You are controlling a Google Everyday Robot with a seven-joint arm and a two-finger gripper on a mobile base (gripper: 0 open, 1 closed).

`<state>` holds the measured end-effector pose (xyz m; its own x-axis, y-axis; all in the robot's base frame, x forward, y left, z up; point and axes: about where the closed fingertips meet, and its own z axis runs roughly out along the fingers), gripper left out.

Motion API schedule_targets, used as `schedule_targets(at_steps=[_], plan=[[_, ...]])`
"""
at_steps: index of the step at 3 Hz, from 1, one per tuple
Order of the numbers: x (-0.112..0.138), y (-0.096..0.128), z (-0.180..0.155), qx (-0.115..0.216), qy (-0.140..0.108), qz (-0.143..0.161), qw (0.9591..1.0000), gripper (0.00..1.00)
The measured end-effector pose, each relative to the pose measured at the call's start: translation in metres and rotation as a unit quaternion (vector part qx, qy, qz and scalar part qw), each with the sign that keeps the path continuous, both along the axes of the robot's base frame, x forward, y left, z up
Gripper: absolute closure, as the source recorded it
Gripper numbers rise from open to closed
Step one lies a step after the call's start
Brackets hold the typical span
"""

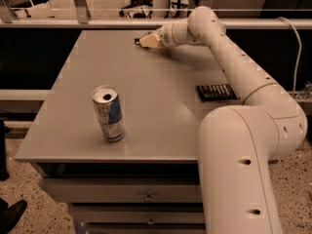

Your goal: Pick rxbar blueberry

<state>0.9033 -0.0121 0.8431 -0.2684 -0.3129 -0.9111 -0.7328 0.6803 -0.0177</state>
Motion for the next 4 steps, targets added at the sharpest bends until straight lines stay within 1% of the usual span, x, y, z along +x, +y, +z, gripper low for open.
schedule_targets(at_steps=[1,2,3,4], plan=[[-0.015,-0.007,0.022,0.004,-0.018,0.01,0.9998,1.0],[-0.039,-0.011,0.056,0.003,-0.046,0.033,0.9984,1.0],[-0.087,-0.015,0.091,0.009,-0.072,0.074,0.9946,1.0],[-0.13,-0.031,0.115,0.019,-0.103,0.1,0.9894,1.0]])
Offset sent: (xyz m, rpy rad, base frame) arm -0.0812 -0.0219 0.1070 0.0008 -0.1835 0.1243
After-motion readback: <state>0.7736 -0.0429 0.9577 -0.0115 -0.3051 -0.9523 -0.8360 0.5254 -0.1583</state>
